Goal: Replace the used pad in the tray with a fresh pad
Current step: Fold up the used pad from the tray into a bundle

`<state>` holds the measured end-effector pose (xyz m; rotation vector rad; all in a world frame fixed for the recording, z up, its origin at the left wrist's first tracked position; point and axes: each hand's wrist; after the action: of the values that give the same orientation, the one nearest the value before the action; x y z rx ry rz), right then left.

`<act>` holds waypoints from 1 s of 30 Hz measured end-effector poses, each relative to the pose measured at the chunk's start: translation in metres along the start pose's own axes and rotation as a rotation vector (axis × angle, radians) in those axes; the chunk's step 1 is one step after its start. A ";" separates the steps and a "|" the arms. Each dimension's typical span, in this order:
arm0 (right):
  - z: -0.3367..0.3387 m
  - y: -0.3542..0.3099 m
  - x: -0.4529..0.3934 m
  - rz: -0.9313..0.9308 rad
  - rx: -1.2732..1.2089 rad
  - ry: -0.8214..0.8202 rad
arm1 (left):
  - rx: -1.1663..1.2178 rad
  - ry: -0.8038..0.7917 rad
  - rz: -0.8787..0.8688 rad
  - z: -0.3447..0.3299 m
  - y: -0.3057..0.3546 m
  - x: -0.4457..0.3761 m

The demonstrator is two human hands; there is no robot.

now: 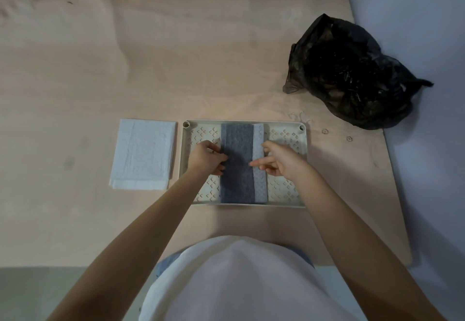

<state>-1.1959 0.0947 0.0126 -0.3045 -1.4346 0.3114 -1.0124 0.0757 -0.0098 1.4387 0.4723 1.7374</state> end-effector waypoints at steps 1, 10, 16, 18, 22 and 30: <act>0.000 0.001 0.000 -0.002 -0.029 -0.018 | -0.003 -0.011 0.010 0.000 0.001 0.000; 0.002 0.004 -0.002 -0.027 -0.199 -0.112 | 0.309 -0.157 0.261 0.006 0.024 0.006; 0.004 0.005 -0.003 -0.046 -0.275 -0.167 | 0.372 -0.145 0.237 0.006 0.019 0.000; 0.003 0.005 -0.004 -0.047 -0.293 -0.175 | 0.426 -0.149 0.261 0.007 0.018 -0.001; 0.003 0.003 -0.008 -0.053 -0.322 -0.201 | 0.462 -0.187 0.357 0.015 0.022 -0.006; 0.005 0.000 -0.007 -0.042 -0.294 -0.227 | 0.394 -0.342 0.428 0.016 0.024 -0.011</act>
<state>-1.2017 0.0918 0.0064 -0.4891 -1.7109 0.1011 -1.0059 0.0497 0.0050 2.2043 0.3480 1.7246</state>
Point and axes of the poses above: each hand's wrist, its own x-axis away from the middle knuckle, its own z-axis out of the back of the hand, y = z × x, and after that the axes turned 7 degrees about -z, right-handed
